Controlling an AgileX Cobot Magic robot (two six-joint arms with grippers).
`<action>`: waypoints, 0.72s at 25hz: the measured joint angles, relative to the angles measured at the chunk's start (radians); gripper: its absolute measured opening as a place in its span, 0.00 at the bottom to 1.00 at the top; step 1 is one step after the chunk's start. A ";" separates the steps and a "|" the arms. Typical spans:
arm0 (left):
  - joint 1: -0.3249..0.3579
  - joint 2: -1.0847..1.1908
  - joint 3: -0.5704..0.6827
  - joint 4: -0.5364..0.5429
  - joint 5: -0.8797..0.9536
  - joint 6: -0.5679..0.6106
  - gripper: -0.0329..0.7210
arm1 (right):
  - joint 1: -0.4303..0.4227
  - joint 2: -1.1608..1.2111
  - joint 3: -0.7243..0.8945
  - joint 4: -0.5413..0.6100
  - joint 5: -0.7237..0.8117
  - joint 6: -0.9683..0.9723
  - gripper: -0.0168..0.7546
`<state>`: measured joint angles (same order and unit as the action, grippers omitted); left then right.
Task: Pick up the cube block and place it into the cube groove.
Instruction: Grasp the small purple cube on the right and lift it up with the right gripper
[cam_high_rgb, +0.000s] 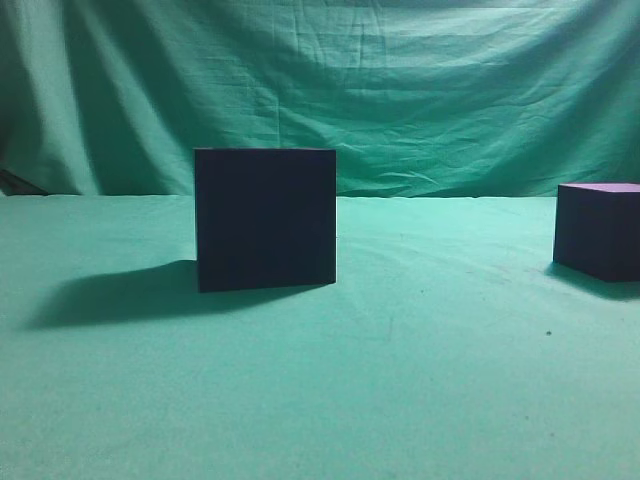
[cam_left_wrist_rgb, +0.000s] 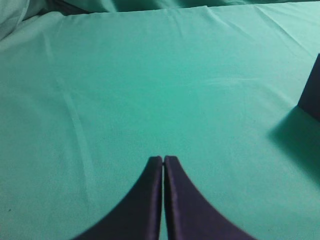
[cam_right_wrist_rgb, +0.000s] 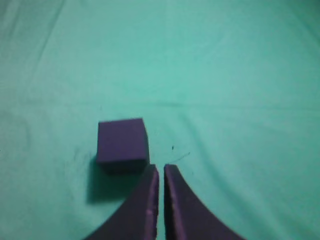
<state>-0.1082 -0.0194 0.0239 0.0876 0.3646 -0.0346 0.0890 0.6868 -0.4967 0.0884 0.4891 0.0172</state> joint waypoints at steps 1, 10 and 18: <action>0.000 0.000 0.000 0.000 0.000 0.000 0.04 | 0.021 0.053 -0.050 0.001 0.071 -0.046 0.02; 0.000 0.000 0.000 0.000 0.000 0.000 0.04 | 0.238 0.544 -0.385 -0.093 0.417 -0.075 0.02; 0.000 0.000 0.000 0.000 0.000 0.000 0.04 | 0.265 0.808 -0.544 -0.118 0.444 -0.015 0.50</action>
<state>-0.1082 -0.0194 0.0239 0.0876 0.3646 -0.0346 0.3538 1.4943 -1.0411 -0.0299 0.9326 0.0018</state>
